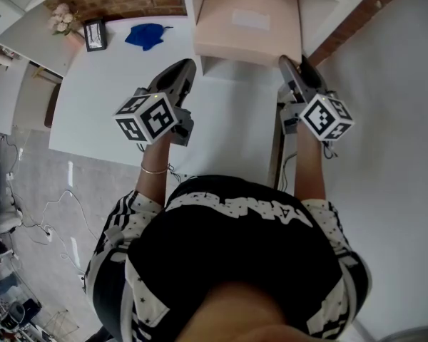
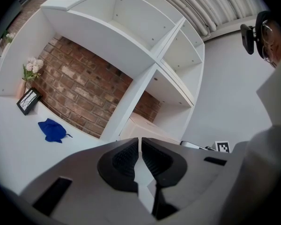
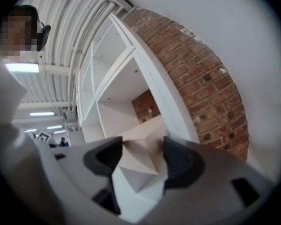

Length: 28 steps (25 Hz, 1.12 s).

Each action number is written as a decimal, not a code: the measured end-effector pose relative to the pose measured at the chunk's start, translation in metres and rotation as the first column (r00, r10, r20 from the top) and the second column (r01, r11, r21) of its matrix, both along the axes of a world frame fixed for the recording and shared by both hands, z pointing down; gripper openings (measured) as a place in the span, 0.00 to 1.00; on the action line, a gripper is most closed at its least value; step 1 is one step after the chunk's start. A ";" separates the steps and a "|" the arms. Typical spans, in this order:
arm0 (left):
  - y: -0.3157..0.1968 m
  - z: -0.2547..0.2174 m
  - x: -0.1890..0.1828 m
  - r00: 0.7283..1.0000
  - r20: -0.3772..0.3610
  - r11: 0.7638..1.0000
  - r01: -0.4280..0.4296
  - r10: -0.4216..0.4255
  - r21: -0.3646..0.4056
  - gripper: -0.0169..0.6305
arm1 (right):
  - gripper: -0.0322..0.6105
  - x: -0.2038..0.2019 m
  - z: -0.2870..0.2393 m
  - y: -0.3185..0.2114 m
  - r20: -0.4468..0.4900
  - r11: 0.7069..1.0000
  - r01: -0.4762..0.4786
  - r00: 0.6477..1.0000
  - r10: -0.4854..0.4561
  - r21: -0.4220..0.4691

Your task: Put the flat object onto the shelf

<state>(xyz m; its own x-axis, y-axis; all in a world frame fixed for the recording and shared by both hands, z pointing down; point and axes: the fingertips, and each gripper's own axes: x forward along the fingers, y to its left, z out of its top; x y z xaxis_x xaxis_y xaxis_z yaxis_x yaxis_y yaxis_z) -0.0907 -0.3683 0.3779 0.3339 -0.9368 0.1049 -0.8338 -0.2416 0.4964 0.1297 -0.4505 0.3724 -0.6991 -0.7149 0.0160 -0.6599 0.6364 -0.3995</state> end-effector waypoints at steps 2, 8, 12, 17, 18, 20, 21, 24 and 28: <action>0.000 -0.001 -0.001 1.000 0.002 1.000 0.002 -0.002 0.003 0.10 | 0.50 -0.001 0.000 -0.002 -0.003 1.000 -0.004 1.000 0.004 -0.001; 0.002 0.000 -0.001 1.000 0.012 1.000 -0.002 0.002 0.005 0.10 | 0.50 -0.002 0.004 -0.008 -0.007 1.000 -0.017 1.000 0.017 -0.010; 0.002 -0.001 0.000 1.000 0.017 1.000 -0.004 0.004 0.005 0.10 | 0.50 -0.001 0.002 -0.012 -0.013 1.000 -0.027 1.000 0.027 -0.001; 0.003 -0.002 -0.002 1.000 0.018 1.000 0.001 -0.001 0.010 0.10 | 0.49 -0.001 0.003 -0.013 -0.011 0.999 -0.032 0.999 0.032 -0.002; 0.004 -0.002 -0.002 1.000 0.017 1.000 0.001 -0.001 0.010 0.10 | 0.49 -0.001 0.002 -0.013 -0.010 0.999 -0.033 0.999 0.033 0.001; 0.004 -0.002 -0.002 1.000 0.018 1.000 -0.001 0.000 0.010 0.10 | 0.50 -0.001 0.001 -0.012 -0.009 0.999 -0.035 0.999 0.035 0.010; 0.005 -0.002 -0.002 1.000 0.019 1.000 -0.001 0.001 0.010 0.10 | 0.50 0.000 0.000 -0.012 -0.010 0.999 -0.037 0.999 0.037 0.015; 0.005 -0.002 -0.002 1.000 0.018 1.000 -0.004 0.004 0.009 0.10 | 0.49 0.000 -0.003 -0.011 -0.026 0.998 -0.045 0.999 0.046 0.036; 0.007 -0.003 -0.001 1.000 0.018 1.000 -0.006 0.006 0.011 0.10 | 0.50 0.007 -0.008 -0.007 -0.017 0.996 -0.069 0.997 0.070 0.052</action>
<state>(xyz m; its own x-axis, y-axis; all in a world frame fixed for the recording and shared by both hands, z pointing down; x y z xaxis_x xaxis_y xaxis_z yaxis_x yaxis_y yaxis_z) -0.0913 -0.3612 0.3748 0.3377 -0.9359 0.1001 -0.8409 -0.2522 0.4788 0.1364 -0.4573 0.3641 -0.6477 -0.7619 -0.0091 -0.7103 0.6080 -0.3547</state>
